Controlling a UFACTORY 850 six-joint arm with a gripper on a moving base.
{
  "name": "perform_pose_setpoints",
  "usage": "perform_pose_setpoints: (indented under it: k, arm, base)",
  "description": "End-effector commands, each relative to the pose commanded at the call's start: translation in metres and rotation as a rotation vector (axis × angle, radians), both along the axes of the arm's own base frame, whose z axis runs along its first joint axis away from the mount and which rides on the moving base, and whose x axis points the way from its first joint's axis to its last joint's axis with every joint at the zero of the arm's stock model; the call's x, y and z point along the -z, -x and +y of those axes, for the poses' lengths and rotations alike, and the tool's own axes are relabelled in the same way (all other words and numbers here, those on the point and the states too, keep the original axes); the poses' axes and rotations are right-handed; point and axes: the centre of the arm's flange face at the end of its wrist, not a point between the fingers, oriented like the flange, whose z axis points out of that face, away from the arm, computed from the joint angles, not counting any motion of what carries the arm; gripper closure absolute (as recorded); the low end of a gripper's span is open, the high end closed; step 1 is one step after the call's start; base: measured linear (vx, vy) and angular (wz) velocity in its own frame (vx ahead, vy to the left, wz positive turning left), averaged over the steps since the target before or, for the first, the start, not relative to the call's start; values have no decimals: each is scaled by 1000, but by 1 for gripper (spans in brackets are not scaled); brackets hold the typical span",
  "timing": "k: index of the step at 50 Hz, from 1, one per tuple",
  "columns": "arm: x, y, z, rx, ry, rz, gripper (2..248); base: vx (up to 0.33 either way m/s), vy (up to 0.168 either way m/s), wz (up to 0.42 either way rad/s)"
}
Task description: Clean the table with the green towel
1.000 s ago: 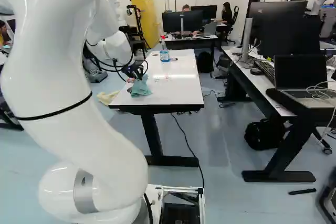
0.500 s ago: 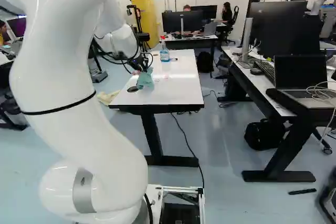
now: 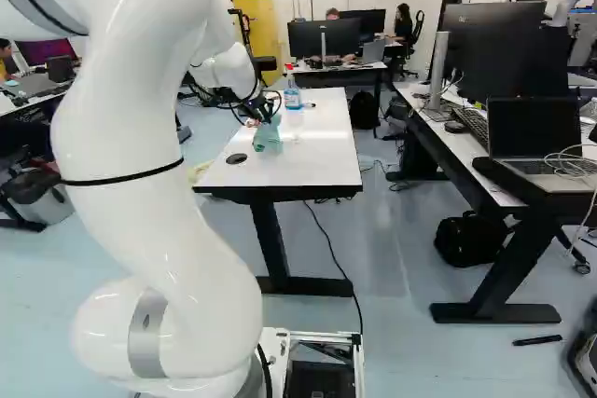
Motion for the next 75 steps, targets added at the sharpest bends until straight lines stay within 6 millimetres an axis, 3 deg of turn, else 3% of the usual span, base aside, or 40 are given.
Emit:
perform_pose_setpoints:
  k: [19,75]
  arm:
    - [4,-34,-6,15,-1,-15,206]
    - [73,-52,-5,15,8,88,206]
  base:
    - [0,0,0]
    - [0,0,0]
